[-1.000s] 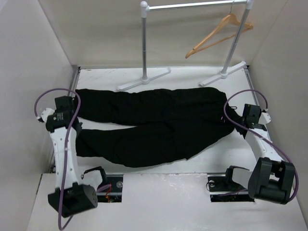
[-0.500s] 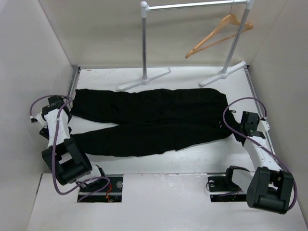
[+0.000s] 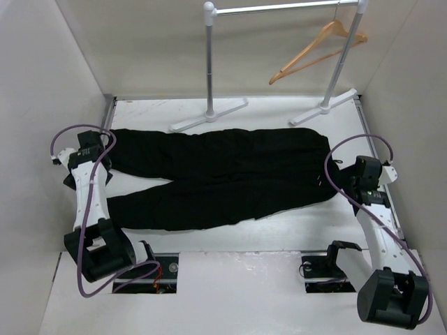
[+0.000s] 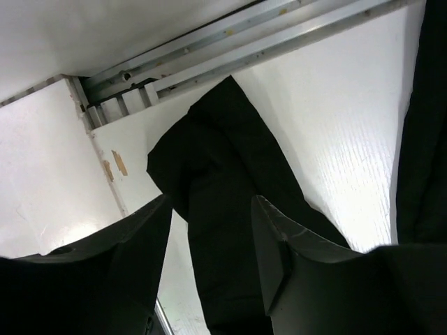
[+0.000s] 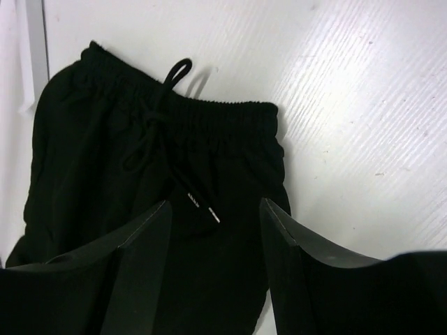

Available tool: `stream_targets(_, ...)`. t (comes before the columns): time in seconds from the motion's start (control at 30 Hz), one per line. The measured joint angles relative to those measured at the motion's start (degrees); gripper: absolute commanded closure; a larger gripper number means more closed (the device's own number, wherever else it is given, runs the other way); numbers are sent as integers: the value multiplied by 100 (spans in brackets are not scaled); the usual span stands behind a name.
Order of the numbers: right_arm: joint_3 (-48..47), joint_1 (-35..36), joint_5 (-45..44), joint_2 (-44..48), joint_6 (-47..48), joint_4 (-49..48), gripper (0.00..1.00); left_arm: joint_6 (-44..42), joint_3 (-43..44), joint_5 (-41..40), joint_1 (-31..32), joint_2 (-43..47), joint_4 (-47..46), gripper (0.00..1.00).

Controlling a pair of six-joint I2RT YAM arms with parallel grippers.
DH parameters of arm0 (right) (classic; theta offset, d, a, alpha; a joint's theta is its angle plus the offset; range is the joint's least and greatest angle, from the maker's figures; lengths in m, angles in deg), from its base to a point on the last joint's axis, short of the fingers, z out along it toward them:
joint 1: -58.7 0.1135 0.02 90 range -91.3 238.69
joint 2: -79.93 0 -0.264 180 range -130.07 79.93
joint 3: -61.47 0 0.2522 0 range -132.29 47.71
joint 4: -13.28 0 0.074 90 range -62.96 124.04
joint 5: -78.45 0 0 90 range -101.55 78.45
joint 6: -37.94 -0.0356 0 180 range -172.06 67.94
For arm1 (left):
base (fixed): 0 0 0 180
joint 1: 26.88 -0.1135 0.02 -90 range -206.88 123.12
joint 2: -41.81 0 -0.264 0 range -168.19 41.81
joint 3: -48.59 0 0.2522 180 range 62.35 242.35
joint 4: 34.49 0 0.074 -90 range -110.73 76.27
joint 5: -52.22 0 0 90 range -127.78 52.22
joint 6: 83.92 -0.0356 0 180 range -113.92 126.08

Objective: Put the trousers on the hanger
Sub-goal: Flatten out the trousers at the center of the board.

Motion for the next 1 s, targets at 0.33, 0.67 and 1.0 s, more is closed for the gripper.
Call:
stream_targets(0.33, 22, 573, 588, 138, 330, 127, 77, 96, -640, 374, -192, -374, -490, 43)
stream_targets(0.67, 177, 1631, 1078, 199, 669, 129, 60, 367, -741, 1086, -592, -1104, -1655, 46)
stream_targets(1.0, 369, 1921, 1187, 391, 745, 160, 56, 459, -844, 1152, -570, -1875, -1947, 72)
